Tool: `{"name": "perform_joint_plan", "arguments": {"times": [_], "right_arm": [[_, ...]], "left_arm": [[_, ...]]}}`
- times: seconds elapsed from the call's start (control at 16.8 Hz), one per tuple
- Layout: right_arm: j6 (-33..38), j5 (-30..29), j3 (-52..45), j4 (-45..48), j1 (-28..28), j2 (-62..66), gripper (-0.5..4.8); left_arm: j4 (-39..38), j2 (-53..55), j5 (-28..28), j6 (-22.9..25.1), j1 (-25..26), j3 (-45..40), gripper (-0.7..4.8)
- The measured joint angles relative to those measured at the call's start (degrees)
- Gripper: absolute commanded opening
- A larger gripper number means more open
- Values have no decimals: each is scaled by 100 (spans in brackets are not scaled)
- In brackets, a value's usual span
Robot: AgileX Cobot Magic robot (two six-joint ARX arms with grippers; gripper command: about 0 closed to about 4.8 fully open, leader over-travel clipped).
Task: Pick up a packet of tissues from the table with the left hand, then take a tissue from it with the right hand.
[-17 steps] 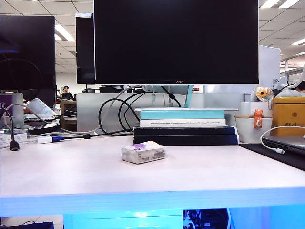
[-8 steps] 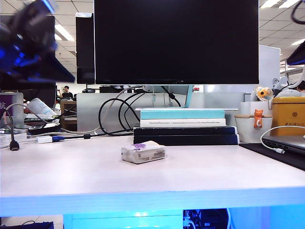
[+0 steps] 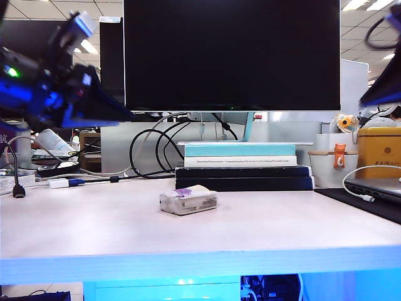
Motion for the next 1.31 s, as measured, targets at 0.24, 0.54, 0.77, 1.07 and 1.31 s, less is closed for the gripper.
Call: {"name": "perform_joint_plan", "arguments": {"times": [0.24,0.54,0.77,1.07,1.31], "right_arm": [[-7,-2,4,63,411,505,-5],[-11,133,11,295,791,719,-5],[-11,170,13,319,811,719,-5],[-11,168,13,271,811,719,-5],[-11,168,13,201,811,719,-5]], "left_arm": [[260,538,240,-87,-55,61,479],[688,1040,173,-199,-382,63,479],[820,1351,-706,-186,-1069,83,479],[844,2118,-1434,-323,-1266,745,479],[780,2581,-1394,-326,-1287,1091,479]]}}
